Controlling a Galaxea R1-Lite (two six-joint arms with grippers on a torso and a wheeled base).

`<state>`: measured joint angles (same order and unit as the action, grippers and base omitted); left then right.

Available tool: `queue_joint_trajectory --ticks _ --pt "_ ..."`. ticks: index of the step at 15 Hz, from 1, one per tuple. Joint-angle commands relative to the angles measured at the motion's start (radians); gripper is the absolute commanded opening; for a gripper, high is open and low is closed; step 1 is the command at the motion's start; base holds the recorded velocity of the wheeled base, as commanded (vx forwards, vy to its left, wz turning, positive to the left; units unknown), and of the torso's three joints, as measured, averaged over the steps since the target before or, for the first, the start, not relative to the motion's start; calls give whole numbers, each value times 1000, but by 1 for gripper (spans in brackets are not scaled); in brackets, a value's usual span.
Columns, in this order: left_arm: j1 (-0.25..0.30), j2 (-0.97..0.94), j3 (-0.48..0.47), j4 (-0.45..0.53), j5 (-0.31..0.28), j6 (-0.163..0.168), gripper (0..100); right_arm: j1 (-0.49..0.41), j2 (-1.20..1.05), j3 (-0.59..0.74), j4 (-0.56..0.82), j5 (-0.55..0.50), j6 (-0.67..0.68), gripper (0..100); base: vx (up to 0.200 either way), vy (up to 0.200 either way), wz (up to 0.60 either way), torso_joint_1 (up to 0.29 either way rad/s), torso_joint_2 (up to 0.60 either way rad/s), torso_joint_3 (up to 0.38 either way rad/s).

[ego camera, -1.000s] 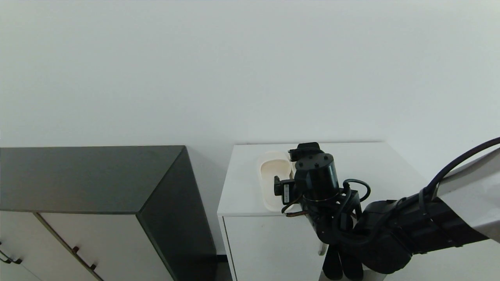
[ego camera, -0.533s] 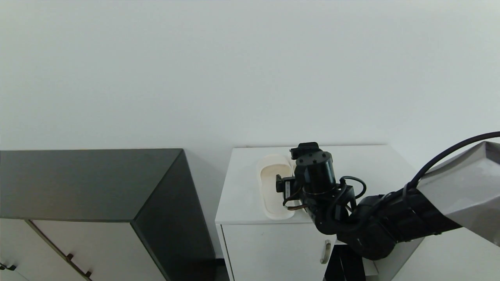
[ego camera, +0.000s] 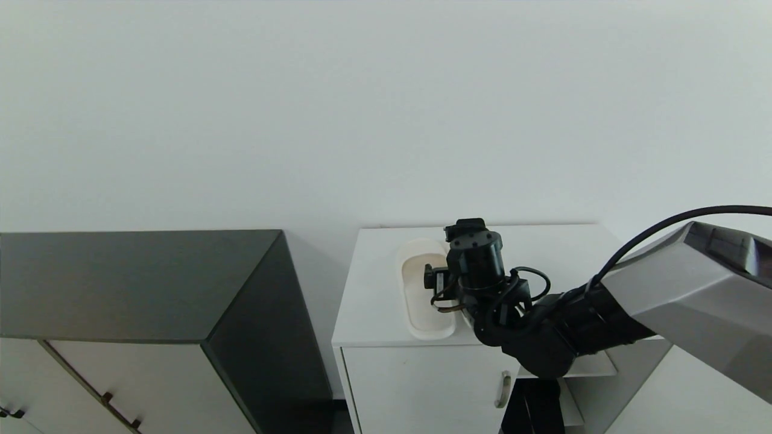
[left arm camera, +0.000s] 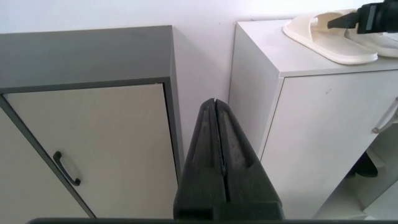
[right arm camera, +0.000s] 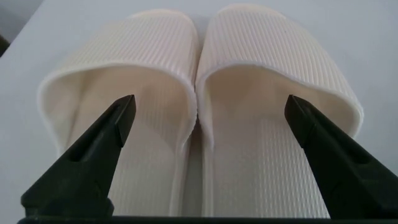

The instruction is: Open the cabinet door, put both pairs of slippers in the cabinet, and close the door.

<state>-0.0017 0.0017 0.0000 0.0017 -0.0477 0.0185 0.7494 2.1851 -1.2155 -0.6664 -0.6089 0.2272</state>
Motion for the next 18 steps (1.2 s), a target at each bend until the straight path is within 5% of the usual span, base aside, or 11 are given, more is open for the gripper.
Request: queue_joint_trajectory --ticks 1,3,4,14,18 --pt "0 0 0 0 0 0 0 -13 36 -33 1 1 0 100 0 0 0 0 0 0" --pt "0 0 0 0 0 0 0 -18 51 -53 1 3 -2 100 0 0 0 0 0 0" --pt "0 0 0 0 0 0 0 -19 56 -59 1 3 -2 0 0 0 0 0 0 0" --pt "0 0 0 0 0 -2 0 -15 5 -44 -1 8 -5 0 0 0 0 0 0 0" --pt "0 0 0 0 0 -2 0 24 -134 129 -24 60 -3 0 0 0 0 0 0 0"
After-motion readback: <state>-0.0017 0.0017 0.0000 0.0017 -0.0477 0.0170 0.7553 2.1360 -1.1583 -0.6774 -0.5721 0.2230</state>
